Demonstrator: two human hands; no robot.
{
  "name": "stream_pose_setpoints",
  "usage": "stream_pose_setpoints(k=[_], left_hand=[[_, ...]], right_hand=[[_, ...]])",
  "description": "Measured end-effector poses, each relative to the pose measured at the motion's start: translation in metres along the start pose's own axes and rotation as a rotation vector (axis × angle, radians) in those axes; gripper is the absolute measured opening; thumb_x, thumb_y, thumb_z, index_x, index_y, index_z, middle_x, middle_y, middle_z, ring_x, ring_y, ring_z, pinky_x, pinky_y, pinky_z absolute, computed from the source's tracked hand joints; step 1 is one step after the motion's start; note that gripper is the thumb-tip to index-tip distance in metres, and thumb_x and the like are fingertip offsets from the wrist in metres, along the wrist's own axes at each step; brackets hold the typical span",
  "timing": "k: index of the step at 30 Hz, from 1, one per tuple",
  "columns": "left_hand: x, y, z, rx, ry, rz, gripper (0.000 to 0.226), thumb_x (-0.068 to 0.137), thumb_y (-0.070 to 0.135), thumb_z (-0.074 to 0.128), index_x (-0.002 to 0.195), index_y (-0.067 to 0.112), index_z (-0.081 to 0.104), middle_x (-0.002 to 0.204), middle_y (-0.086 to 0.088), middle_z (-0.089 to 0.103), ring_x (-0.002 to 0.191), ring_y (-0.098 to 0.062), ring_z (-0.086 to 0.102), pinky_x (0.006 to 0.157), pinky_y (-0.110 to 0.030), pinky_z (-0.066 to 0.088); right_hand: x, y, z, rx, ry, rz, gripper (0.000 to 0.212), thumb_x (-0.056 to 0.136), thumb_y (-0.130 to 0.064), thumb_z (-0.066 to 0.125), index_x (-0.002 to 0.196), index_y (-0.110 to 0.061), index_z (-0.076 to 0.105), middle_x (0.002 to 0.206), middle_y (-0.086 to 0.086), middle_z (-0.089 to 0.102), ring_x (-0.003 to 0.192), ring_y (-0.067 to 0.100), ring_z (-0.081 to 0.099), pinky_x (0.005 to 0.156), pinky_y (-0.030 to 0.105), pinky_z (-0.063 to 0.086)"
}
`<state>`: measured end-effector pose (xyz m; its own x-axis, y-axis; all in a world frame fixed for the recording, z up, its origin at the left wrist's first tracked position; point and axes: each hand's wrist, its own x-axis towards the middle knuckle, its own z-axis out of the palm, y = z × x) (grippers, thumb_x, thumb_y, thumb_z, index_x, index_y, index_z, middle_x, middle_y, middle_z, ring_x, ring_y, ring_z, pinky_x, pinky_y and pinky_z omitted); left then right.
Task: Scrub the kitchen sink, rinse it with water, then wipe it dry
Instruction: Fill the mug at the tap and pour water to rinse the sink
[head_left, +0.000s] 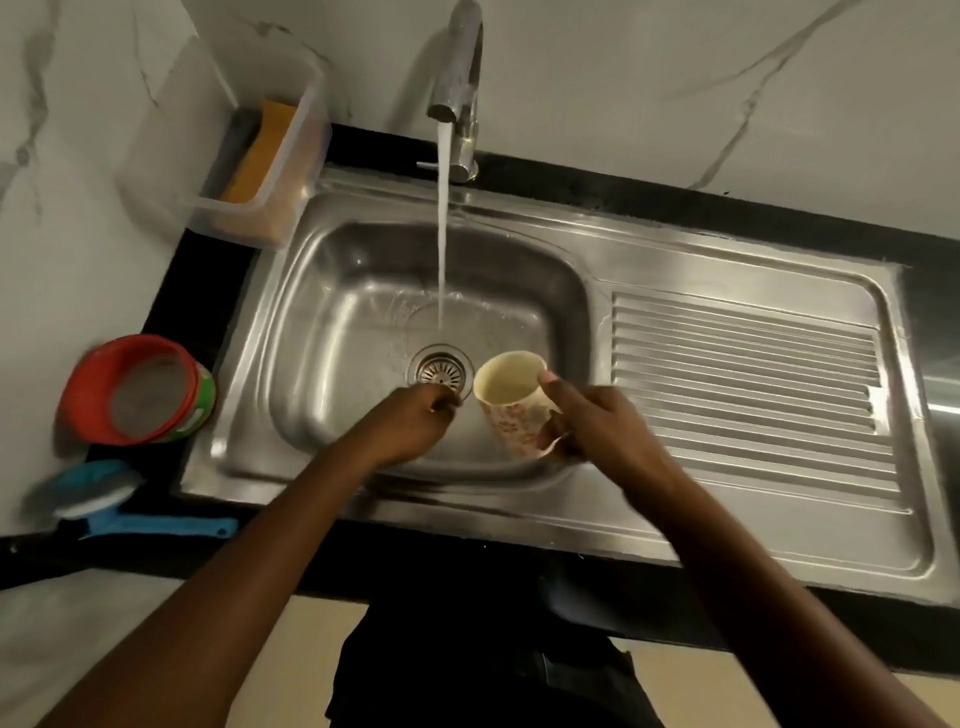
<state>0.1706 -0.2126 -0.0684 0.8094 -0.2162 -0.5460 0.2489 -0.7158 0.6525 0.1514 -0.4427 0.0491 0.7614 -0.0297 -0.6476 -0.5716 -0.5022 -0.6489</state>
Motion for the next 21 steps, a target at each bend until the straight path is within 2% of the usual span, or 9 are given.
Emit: stream_pose_setpoints(k=[2,4,6,10,13,16,17,19,21], left_hand=[[-0.017,0.006,0.018,0.05,-0.047,0.0,0.031,0.105,0.029,0.055,0.131,0.025,0.071,0.137,-0.003,0.069,0.124,-0.023,0.065,0.101,-0.027,0.047],[-0.029,0.013,0.034,0.129,-0.089,0.0,0.034,0.105,0.035,0.052,0.133,0.027,0.069,0.14,-0.001,0.067,0.128,-0.023,0.062,0.106,-0.032,0.047],[-0.039,0.02,0.046,0.174,-0.106,-0.021,0.037,0.106,0.042,0.047,0.136,0.03,0.065,0.141,-0.001,0.066,0.128,-0.024,0.061,0.105,-0.035,0.047],[-0.051,0.033,0.057,0.276,-0.1,-0.04,0.038,0.107,0.043,0.041,0.128,0.027,0.068,0.131,-0.005,0.068,0.117,-0.026,0.063,0.097,-0.039,0.05],[-0.059,0.036,0.063,0.346,-0.103,-0.026,0.036,0.107,0.043,0.04,0.094,0.019,0.064,0.102,-0.008,0.071,0.091,-0.026,0.065,0.078,-0.039,0.05],[-0.07,0.035,0.065,0.376,-0.06,-0.024,0.033,0.106,0.043,0.04,0.087,0.022,0.058,0.092,-0.005,0.068,0.082,-0.023,0.062,0.071,-0.036,0.047],[-0.074,0.033,0.063,0.389,-0.042,-0.026,0.032,0.106,0.043,0.04,0.088,0.022,0.057,0.092,-0.005,0.067,0.083,-0.023,0.062,0.073,-0.037,0.049],[-0.081,0.026,0.058,0.412,-0.011,-0.027,0.032,0.105,0.043,0.041,0.091,0.021,0.06,0.093,-0.002,0.068,0.084,-0.024,0.063,0.077,-0.039,0.053],[-0.092,0.013,0.052,0.429,0.045,-0.018,0.032,0.103,0.041,0.044,0.105,0.021,0.069,0.105,-0.002,0.072,0.093,-0.025,0.067,0.085,-0.042,0.055]], right_hand=[[0.008,-0.008,-0.021,-0.521,0.063,-0.231,0.057,0.1,-0.064,0.052,0.085,-0.016,0.078,0.074,0.002,0.077,0.072,0.019,0.072,0.072,0.035,0.059],[0.019,-0.015,-0.033,-0.906,0.105,-0.423,0.053,0.095,-0.068,0.056,0.106,-0.022,0.08,0.095,0.005,0.078,0.085,0.026,0.072,0.078,0.036,0.058],[0.025,-0.025,-0.037,-1.196,0.053,-0.604,0.049,0.095,-0.065,0.057,0.119,-0.027,0.077,0.109,0.001,0.078,0.092,0.024,0.072,0.08,0.034,0.057],[0.032,-0.031,-0.028,-1.573,-0.097,-0.824,0.044,0.097,-0.061,0.054,0.115,-0.026,0.073,0.115,-0.002,0.073,0.093,0.021,0.071,0.074,0.03,0.054],[0.038,-0.025,-0.017,-1.553,-0.145,-0.833,0.045,0.094,-0.063,0.058,0.116,-0.027,0.073,0.118,-0.002,0.073,0.095,0.018,0.071,0.081,0.035,0.06],[0.05,-0.017,-0.014,-1.359,-0.182,-0.721,0.045,0.094,-0.063,0.063,0.119,-0.027,0.074,0.122,-0.005,0.073,0.099,0.017,0.069,0.085,0.034,0.058],[0.056,-0.014,-0.014,-1.258,-0.202,-0.662,0.042,0.093,-0.061,0.065,0.112,-0.026,0.076,0.114,-0.006,0.074,0.095,0.016,0.069,0.082,0.033,0.057],[0.067,-0.01,-0.015,-0.996,-0.233,-0.563,0.039,0.092,-0.058,0.069,0.085,-0.021,0.078,0.085,-0.004,0.076,0.077,0.017,0.069,0.072,0.034,0.056],[0.071,-0.008,-0.01,-0.724,-0.244,-0.463,0.043,0.093,-0.053,0.071,0.069,-0.017,0.075,0.064,-0.003,0.072,0.063,0.01,0.068,0.066,0.03,0.055]])
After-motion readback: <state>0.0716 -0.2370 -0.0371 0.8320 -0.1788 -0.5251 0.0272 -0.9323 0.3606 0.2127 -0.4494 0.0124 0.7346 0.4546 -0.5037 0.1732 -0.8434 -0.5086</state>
